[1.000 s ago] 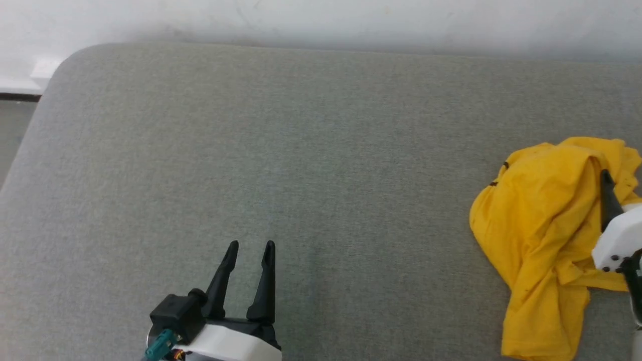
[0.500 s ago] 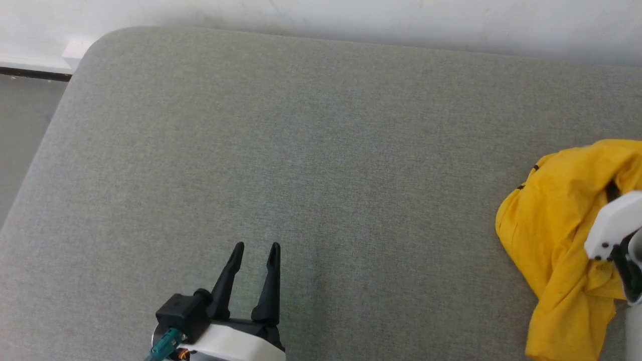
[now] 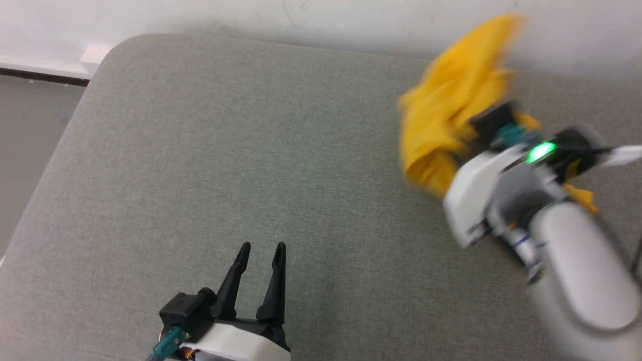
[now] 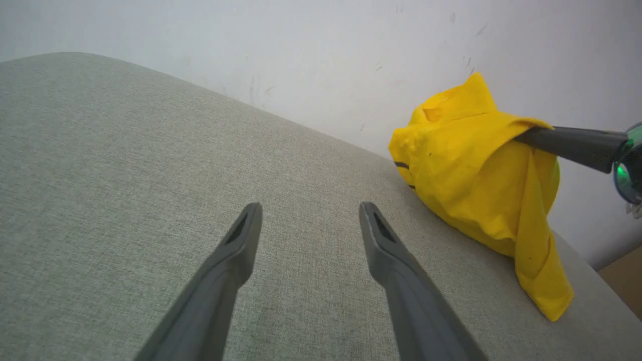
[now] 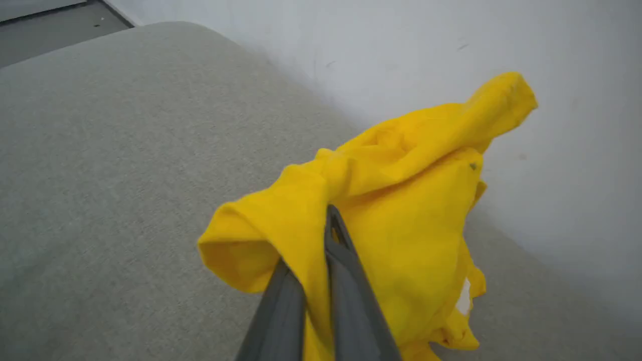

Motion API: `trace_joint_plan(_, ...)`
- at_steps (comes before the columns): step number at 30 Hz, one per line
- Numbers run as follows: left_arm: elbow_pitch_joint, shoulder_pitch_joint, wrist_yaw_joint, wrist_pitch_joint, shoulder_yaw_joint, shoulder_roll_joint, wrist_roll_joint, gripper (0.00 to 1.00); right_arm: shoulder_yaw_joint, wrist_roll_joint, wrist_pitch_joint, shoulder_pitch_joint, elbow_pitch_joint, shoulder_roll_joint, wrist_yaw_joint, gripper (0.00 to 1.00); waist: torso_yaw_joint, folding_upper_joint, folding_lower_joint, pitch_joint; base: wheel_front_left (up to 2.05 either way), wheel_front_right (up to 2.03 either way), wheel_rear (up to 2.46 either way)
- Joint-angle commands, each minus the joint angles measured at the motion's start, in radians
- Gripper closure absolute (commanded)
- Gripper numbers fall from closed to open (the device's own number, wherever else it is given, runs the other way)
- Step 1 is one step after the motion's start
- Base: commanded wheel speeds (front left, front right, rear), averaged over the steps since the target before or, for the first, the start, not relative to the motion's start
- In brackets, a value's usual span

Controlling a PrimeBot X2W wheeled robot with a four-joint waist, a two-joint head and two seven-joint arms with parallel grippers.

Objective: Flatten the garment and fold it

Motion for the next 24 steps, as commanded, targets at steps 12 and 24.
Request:
trace_joint_plan(12,0.0,-0.001,0.011,-0.005,0.011,-0.002,-0.004,0.0,0.323,0.285,0.186,0.218,-0.091,-0.069,-0.001,0.59,0.017,-0.0001,0.0,0.012,0.0,0.0,0.0)
trace_joint_plan(24,-0.001,0.002,0.006,-0.005,0.033,-0.002,0.017,0.0,-0.176,0.344,0.041,0.329,-0.281,0.109,-0.001,0.0,-0.065,-0.0001,0.0,-0.02,0.0,0.0,0.0)
